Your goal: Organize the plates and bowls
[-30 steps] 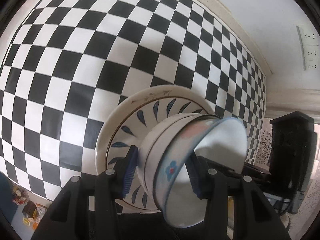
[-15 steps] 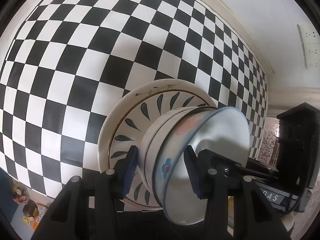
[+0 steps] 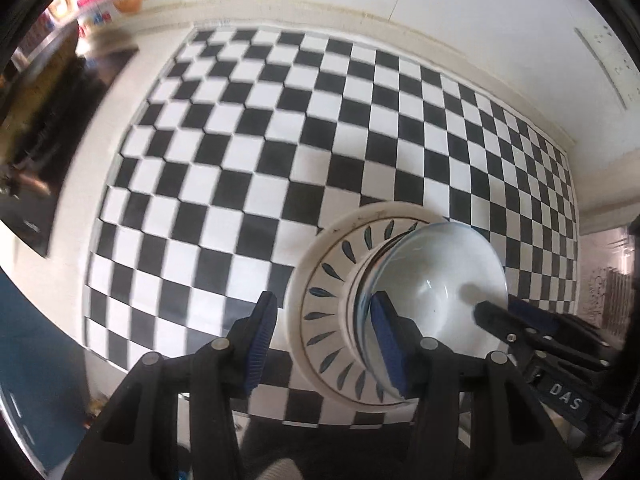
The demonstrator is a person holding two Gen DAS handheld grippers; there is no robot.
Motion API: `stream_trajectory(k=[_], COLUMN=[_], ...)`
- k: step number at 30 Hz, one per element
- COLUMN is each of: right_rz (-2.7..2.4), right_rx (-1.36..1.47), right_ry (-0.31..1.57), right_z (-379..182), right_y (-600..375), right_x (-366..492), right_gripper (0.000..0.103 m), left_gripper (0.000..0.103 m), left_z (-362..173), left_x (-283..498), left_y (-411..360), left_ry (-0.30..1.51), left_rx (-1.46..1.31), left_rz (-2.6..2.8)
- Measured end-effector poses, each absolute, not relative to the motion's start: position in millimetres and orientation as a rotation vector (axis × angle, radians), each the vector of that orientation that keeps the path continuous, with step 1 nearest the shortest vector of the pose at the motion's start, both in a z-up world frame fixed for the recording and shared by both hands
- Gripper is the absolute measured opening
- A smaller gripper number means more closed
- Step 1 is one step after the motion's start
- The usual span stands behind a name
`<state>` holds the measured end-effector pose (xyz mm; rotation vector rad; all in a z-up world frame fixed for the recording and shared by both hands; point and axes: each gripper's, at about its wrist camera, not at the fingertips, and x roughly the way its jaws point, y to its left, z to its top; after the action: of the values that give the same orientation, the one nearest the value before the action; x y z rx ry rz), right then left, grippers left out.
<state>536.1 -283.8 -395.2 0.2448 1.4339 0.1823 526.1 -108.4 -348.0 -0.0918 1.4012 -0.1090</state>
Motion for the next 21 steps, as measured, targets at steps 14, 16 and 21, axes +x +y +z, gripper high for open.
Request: stream_trajectory(k=[14, 16, 21], right_rz=[0.020, 0.005, -0.025], right_rx=[0.180, 0.175, 0.176], right_ry=[1.233, 1.206, 1.140], right_z=[-312, -301, -272], right_y=[-278, -277, -282], right_x=[487, 480, 459], right_gripper=[0.099, 0.101, 0.103], left_gripper=[0.091, 0.091, 0.091], left_z=[-279, -270, -244], left_x=[490, 486, 469], left_y=[-100, -100, -102], left_ry=[1.158, 1.140, 1.077], left_rx=[0.024, 0.027, 0.025], left_rz=[-0.125, -0.134, -0.143])
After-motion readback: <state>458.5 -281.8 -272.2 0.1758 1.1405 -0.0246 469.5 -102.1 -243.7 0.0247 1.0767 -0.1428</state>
